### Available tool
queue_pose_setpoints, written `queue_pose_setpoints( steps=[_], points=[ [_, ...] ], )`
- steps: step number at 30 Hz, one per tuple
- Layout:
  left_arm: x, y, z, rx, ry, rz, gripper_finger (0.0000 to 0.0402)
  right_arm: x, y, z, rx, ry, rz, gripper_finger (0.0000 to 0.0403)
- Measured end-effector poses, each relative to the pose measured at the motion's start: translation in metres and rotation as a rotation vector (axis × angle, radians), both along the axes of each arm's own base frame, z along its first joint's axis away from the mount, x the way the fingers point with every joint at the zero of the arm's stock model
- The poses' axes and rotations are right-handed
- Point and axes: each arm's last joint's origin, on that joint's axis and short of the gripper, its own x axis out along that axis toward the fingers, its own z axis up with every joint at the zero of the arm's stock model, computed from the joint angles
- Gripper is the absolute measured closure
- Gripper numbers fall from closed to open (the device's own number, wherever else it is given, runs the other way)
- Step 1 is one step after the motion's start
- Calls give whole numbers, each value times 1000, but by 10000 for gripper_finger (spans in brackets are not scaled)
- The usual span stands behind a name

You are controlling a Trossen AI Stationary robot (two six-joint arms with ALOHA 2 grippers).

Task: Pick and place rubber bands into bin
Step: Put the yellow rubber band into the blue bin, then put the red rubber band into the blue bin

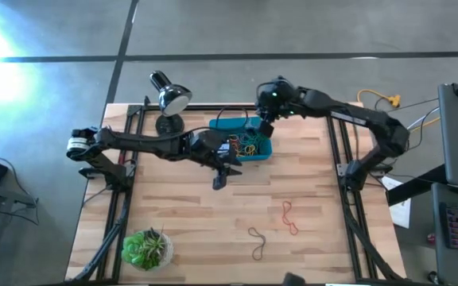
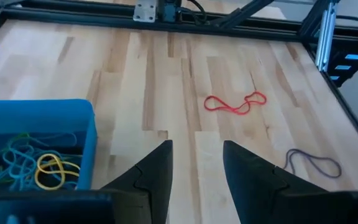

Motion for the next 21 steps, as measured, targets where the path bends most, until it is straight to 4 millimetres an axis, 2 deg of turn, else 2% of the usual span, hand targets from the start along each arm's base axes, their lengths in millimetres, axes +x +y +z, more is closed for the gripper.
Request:
queue_pose_setpoints(
  steps=[6,10,15,21],
  points=[
    [-1,-2,-2,-29,32,8,276,10,-26,-48,125,129,-16,392],
    [-1,-3,-3,-40,34,13,276,13,-34,-64,256,109,55,367],
    [-1,-3,-3,-49,35,20,276,12,-35,-63,275,96,65,312],
    [-1,-3,-3,-41,36,18,276,0,-23,-45,304,87,139,260]
  ],
)
